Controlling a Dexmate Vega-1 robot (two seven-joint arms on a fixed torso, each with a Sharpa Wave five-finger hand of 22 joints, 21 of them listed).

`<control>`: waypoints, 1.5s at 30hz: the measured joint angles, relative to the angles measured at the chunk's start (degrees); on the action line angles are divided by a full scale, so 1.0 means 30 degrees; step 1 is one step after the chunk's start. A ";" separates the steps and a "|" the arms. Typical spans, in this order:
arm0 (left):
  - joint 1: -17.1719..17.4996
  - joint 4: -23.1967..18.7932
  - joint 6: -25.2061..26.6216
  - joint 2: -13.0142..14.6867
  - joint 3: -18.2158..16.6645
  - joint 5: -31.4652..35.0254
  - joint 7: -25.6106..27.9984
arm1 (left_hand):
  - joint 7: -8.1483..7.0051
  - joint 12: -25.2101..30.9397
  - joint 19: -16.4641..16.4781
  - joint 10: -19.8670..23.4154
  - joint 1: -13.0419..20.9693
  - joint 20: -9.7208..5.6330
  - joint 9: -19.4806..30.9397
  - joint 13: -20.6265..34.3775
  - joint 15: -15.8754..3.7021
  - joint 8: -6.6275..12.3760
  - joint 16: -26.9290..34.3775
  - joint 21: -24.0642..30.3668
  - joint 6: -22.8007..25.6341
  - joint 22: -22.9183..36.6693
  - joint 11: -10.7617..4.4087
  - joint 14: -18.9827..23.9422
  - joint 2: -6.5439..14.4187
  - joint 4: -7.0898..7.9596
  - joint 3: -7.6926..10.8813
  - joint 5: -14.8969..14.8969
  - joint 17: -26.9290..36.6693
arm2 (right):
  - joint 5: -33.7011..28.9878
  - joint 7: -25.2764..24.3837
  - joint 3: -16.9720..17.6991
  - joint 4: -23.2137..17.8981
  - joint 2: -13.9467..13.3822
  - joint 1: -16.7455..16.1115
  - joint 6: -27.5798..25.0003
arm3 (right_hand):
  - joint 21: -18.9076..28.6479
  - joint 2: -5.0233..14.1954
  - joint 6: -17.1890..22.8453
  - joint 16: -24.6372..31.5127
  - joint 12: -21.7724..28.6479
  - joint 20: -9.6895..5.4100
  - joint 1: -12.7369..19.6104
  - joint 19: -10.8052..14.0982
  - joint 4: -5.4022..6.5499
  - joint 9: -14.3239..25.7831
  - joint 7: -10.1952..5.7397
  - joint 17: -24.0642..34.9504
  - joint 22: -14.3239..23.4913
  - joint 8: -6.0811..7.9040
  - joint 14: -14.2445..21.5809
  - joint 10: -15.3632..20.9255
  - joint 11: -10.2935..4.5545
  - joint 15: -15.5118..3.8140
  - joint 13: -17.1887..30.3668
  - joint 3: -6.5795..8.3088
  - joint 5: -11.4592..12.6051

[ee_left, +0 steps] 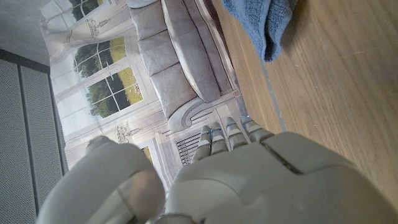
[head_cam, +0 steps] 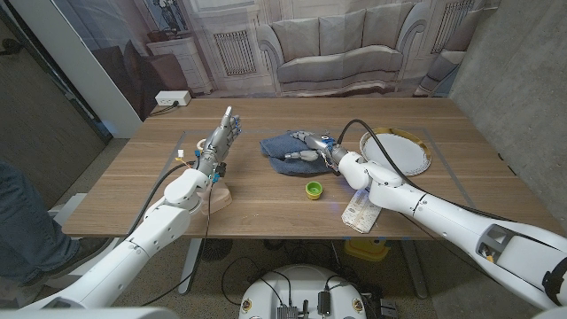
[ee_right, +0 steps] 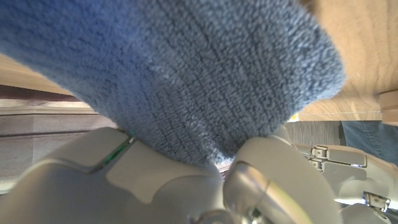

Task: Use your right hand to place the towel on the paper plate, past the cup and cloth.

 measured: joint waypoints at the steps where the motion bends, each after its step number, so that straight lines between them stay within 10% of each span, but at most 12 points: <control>1: -0.0005 0.0006 0.0000 -0.0001 0.0001 0.0000 0.0000 | 0.0000 0.0000 0.0001 0.0000 0.0000 0.0000 0.0000 0.0000 0.0000 0.0000 0.0000 0.0000 0.0000 0.0000 0.0000 0.0000 0.0000 0.0000 0.0000 0.0000 -0.0001 | -0.0013 0.0014 0.0000 0.0000 0.0000 0.0000 -0.0004 | 0.0063 0.0020 0.0130 0.0033 0.0073 0.0001 0.0164 0.0297 -0.0143 -0.0001 0.0019 0.0000 -0.0001 0.0001 0.0182 0.0084 -0.0002 -0.0025 0.0000 0.0034 0.0078; 8: -0.0055 0.0097 0.0001 -0.0050 0.0040 -0.0001 -0.0019 | 0.0000 0.0000 0.0000 0.0000 0.0000 0.0000 0.0000 0.0000 0.0000 0.0000 0.0000 0.0000 -0.0001 0.0000 0.0000 0.0000 -0.0001 -0.0062 -0.0062 0.0000 0.0000 | -0.0361 0.0285 -0.0106 -0.0142 -0.0073 0.0087 -0.0344 | 0.0227 -0.0063 0.0606 0.0101 0.0439 0.0001 0.1589 0.2177 -0.1004 0.0092 -0.0131 0.0000 -0.0009 0.0146 0.1167 0.1143 -0.0098 -0.0245 0.0093 0.0382 0.0364; 24: -0.0100 0.0258 -0.0006 -0.0138 0.0075 -0.0015 -0.0045 | -0.0001 0.0000 0.0000 0.0000 0.0080 0.0000 0.0000 0.0000 0.0000 0.0000 0.0000 0.0000 -0.0002 0.0000 0.0000 0.0000 0.0080 -0.0058 -0.0057 0.0000 0.0000 | -0.1087 0.0652 -0.0372 -0.0379 -0.0100 0.0372 -0.0913 | 0.0517 -0.0138 0.1266 0.0212 0.0587 -0.0600 0.3422 0.4355 -0.1634 0.0092 -0.0375 0.0001 -0.0063 0.0274 0.2523 0.1702 -0.0346 -0.0880 0.0092 0.0855 0.0654; 45: -0.0081 0.0309 -0.0131 -0.0190 0.0077 -0.0038 -0.0005 | -0.0002 0.0000 0.0000 -0.0001 0.0078 0.0000 0.0000 0.0000 0.0060 0.0000 0.0000 0.0000 -0.0002 0.0000 -0.0001 0.0061 0.0078 -0.0075 -0.0140 0.0000 0.0000 | -0.1485 0.0464 -0.0521 -0.0144 0.0048 0.0623 -0.0676 | 0.1013 -0.0016 0.2905 0.0609 0.1185 -0.4025 0.6601 0.8259 -0.1838 0.0268 -0.0630 0.0231 -0.0002 0.0491 0.5545 0.3655 -0.1206 -0.1909 0.0179 0.1545 0.0951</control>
